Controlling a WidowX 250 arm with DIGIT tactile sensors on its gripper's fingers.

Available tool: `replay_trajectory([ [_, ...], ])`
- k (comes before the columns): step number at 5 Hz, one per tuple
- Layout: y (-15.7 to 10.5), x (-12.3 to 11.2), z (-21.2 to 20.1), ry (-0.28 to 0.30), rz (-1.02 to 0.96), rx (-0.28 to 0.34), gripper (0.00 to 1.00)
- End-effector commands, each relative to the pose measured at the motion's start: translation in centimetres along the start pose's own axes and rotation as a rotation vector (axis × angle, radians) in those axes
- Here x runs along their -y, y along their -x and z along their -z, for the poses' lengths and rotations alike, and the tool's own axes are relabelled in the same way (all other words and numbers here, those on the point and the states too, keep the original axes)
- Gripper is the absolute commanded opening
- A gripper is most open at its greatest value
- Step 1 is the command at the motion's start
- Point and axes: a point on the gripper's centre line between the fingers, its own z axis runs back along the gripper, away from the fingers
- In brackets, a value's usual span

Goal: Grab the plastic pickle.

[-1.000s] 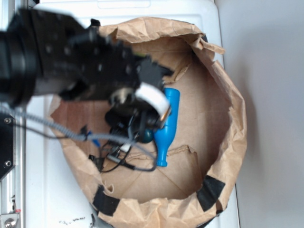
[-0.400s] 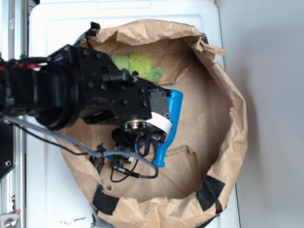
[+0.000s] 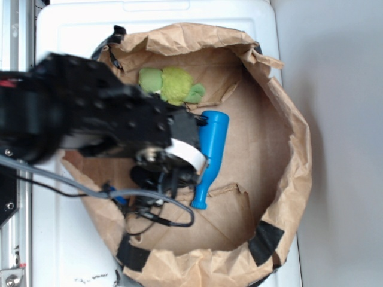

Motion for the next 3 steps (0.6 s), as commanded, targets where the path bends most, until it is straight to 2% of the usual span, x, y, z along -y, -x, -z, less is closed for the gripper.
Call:
replay_trajectory([
  [1, -1.6, -1.6, -8.7, -0.007, -0.037, 0.143, 0.00],
  [2, -2.3, -1.9, -11.0, 0.068, -0.036, 0.143, 0.00],
  [3, -3.1, -2.2, -11.7, 0.076, -0.042, 0.135, 0.00],
])
